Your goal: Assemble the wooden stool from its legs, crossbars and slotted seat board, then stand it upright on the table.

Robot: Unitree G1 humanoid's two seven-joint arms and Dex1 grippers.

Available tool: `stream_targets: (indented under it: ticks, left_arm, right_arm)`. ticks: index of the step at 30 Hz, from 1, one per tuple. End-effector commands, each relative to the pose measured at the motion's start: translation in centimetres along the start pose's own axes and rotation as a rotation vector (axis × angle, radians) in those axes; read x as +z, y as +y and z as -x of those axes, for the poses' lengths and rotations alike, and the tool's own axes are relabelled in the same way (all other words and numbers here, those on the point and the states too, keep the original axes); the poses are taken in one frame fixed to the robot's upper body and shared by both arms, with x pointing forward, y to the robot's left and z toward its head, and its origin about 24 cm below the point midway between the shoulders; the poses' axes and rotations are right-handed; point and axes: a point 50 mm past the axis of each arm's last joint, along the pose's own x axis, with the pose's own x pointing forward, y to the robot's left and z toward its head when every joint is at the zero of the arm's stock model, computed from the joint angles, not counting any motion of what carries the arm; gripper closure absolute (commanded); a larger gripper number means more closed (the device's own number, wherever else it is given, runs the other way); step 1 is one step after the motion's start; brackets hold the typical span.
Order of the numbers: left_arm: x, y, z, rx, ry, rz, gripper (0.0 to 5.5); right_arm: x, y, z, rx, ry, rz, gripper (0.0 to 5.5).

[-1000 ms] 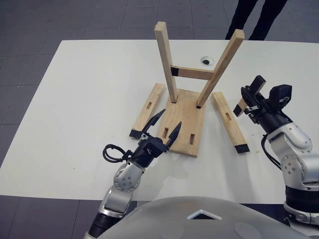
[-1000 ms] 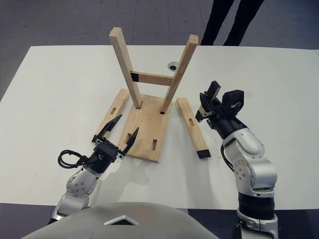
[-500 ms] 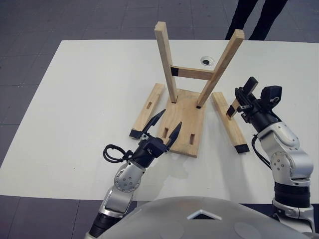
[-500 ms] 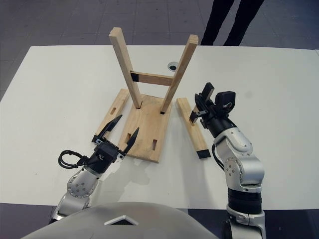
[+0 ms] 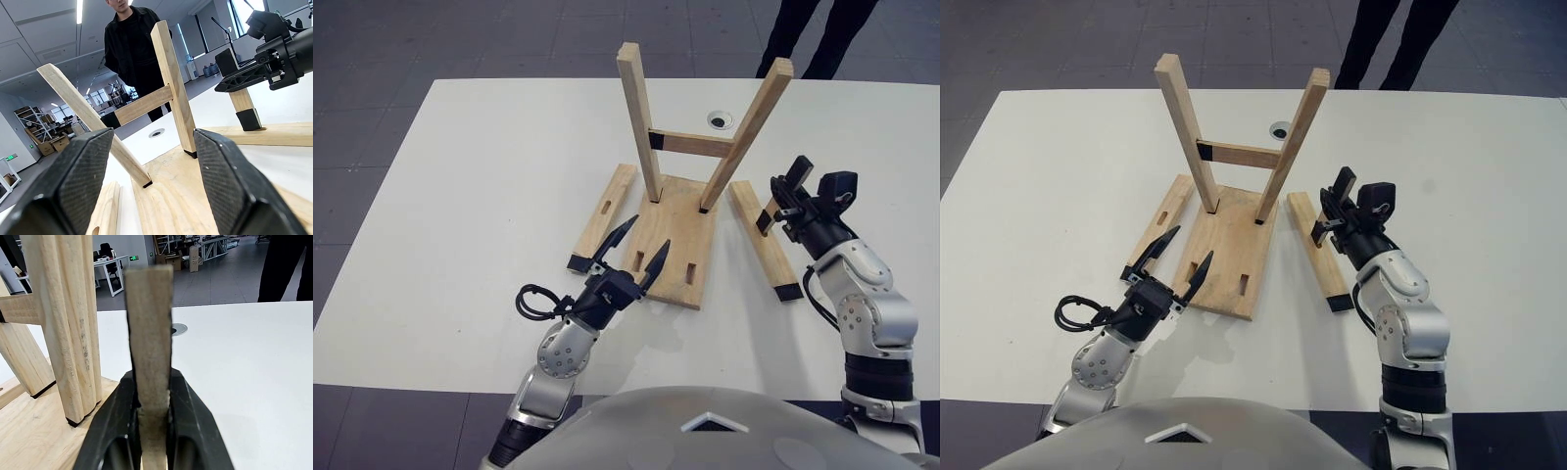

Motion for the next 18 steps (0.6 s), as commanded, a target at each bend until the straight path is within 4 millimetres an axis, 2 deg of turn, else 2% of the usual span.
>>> stream_targets:
  ticks: [1, 4, 11, 18]
  left_arm:
    - [-0.1, 0.1, 0.1, 0.016, 0.016, 0.002, 2.49]
    - [0.0, 0.2, 0.1, 0.020, 0.016, 0.003, 2.49]
    - [0.1, 0.2, 0.2, 0.028, 0.020, 0.007, 2.49]
    - [0.2, 0.1, 0.3, 0.039, 0.024, 0.013, 2.49]
  right_arm:
    - [-2.5, 0.3, 0.5, -0.018, 0.108, -0.002, 5.10]
    - [-4.6, 0.2, 1.0, -0.053, 0.197, 0.030, 5.10]
    - [-6.8, 0.4, 2.1, -0.116, 0.297, 0.143, 5.10]
    - [-9.8, 0.2, 3.3, -0.178, 0.418, 0.088, 5.10]
